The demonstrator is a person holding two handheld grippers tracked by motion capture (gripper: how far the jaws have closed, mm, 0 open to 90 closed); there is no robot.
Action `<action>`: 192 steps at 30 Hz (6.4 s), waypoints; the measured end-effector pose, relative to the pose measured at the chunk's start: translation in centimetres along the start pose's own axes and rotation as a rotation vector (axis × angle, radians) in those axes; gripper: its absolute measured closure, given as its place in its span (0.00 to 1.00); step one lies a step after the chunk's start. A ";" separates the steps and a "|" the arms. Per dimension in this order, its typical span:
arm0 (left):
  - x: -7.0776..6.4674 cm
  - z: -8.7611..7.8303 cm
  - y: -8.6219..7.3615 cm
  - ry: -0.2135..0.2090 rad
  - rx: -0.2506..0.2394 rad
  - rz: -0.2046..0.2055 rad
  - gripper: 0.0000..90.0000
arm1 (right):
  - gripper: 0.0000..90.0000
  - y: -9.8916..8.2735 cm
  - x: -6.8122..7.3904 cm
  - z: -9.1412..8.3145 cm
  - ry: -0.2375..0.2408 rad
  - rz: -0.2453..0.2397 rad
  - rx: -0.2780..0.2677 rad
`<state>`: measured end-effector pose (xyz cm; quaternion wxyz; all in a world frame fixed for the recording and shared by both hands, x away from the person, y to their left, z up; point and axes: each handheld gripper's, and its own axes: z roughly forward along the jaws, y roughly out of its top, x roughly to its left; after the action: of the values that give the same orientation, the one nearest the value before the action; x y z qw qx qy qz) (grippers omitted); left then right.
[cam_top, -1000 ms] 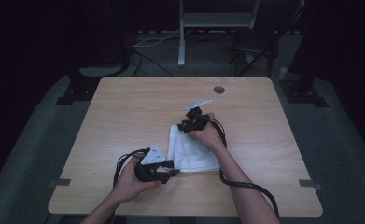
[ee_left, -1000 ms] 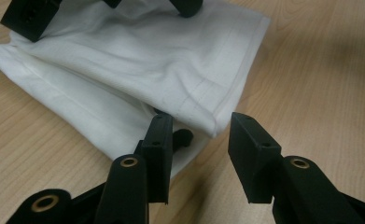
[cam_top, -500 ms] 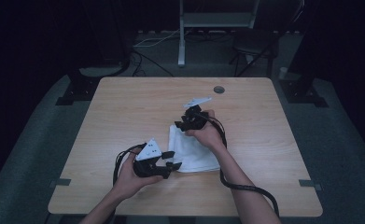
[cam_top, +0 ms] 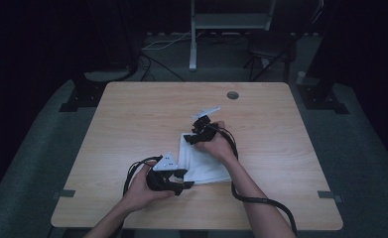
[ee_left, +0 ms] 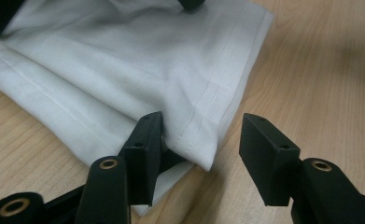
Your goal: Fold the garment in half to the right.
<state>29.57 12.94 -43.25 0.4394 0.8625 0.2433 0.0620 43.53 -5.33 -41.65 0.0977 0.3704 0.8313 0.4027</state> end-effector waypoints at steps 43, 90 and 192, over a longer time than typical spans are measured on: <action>0.4 -2.4 2.2 0.082 -0.206 -0.078 0.88 | 0.96 3.1 -1.6 -5.8 0.144 0.015 -0.178; 0.6 -3.2 -0.4 0.165 -0.078 -0.169 0.55 | 0.55 -2.7 -2.3 -9.0 -0.013 -0.011 0.006; 1.3 -1.5 -0.3 0.208 -0.161 -0.132 0.34 | 0.34 -12.8 2.1 -12.8 -0.195 0.002 -0.167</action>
<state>30.12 14.80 -42.76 0.4827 0.7955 0.3378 0.1414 29.27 -16.63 -42.41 0.2083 0.3995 0.7809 0.4327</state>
